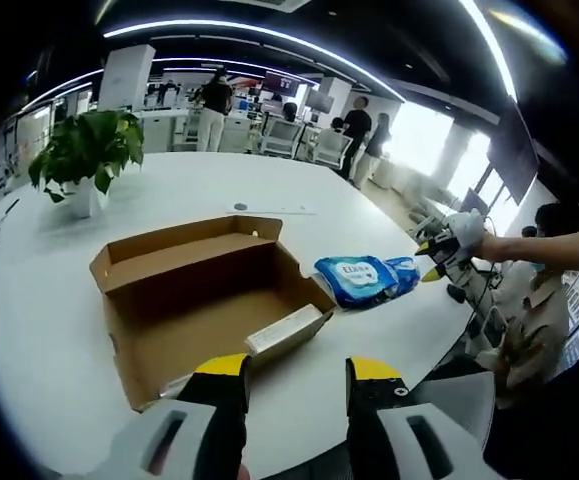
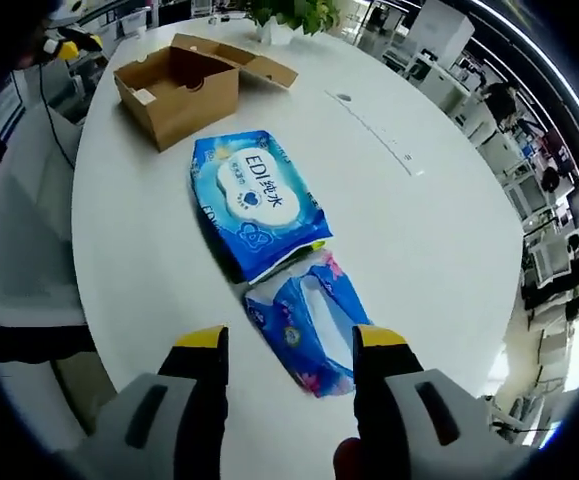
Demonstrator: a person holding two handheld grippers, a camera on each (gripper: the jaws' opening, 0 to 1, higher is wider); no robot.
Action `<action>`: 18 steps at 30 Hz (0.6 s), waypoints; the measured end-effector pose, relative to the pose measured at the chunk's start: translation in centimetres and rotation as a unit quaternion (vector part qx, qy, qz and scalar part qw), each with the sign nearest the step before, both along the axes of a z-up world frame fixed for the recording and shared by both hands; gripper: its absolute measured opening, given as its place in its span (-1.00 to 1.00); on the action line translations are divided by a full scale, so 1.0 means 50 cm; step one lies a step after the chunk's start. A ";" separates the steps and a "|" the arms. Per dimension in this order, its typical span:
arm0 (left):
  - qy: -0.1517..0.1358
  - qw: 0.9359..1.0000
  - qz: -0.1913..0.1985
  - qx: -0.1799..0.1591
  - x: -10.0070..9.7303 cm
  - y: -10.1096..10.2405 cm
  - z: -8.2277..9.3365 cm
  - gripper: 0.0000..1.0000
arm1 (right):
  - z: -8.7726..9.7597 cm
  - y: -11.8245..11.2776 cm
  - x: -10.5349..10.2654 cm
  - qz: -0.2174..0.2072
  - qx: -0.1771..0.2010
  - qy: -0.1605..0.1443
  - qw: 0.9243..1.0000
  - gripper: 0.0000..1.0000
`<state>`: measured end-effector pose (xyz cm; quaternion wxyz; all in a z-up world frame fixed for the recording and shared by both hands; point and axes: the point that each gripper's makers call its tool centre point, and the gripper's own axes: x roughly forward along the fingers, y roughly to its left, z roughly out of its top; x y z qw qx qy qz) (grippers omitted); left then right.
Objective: Operate the shoe box by opening the lid, removing the specified soft item, and placing it in the target area until the item is outside and the box remains undamaged.
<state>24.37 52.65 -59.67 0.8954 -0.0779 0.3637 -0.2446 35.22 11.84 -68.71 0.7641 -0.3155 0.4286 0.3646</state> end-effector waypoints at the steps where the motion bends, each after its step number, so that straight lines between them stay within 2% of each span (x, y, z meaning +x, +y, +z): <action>1: 0.000 1.000 0.000 -0.001 0.000 0.001 0.000 -0.24 | 0.002 0.004 0.000 -0.003 0.005 -0.002 1.000 -0.08; 13: -0.004 1.000 -0.005 -0.007 0.006 0.018 0.008 -0.24 | 0.013 0.017 -0.011 -0.045 0.034 -0.011 0.998 -0.06; 18: -0.005 1.000 -0.010 -0.008 0.010 0.023 0.011 -0.24 | 0.017 0.028 -0.017 -0.079 0.066 -0.014 0.995 -0.06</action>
